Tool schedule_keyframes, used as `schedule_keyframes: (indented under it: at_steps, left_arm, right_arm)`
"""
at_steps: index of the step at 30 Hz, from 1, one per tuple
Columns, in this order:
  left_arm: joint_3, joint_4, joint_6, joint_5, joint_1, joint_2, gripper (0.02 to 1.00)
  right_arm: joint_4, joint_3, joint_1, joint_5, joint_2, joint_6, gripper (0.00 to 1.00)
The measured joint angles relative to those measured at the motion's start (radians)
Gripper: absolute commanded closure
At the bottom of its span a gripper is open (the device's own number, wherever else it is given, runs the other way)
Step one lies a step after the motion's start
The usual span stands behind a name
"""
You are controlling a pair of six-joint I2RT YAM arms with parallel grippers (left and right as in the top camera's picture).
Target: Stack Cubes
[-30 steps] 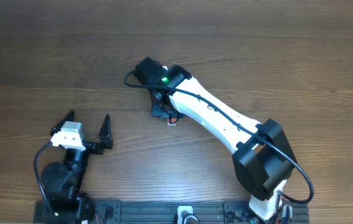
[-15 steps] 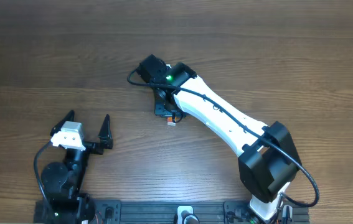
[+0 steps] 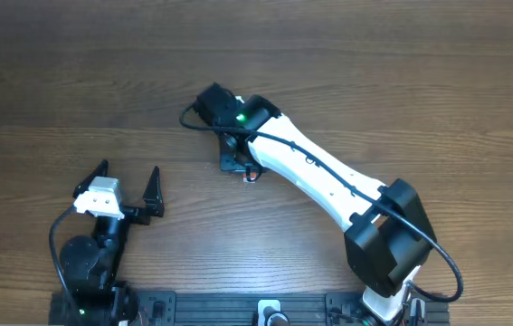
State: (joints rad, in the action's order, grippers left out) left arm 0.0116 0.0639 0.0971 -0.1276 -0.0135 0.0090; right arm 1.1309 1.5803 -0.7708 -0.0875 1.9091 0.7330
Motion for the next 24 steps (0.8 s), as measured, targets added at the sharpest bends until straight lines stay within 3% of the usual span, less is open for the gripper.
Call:
schedule_keyframes:
  at_steps: [24]
  left_arm:
    - [0.0,0.0,0.0,0.0,0.0,0.0,0.018]
  right_arm:
    - [0.007,0.0,-0.003,0.0,0.011,0.005,0.965]
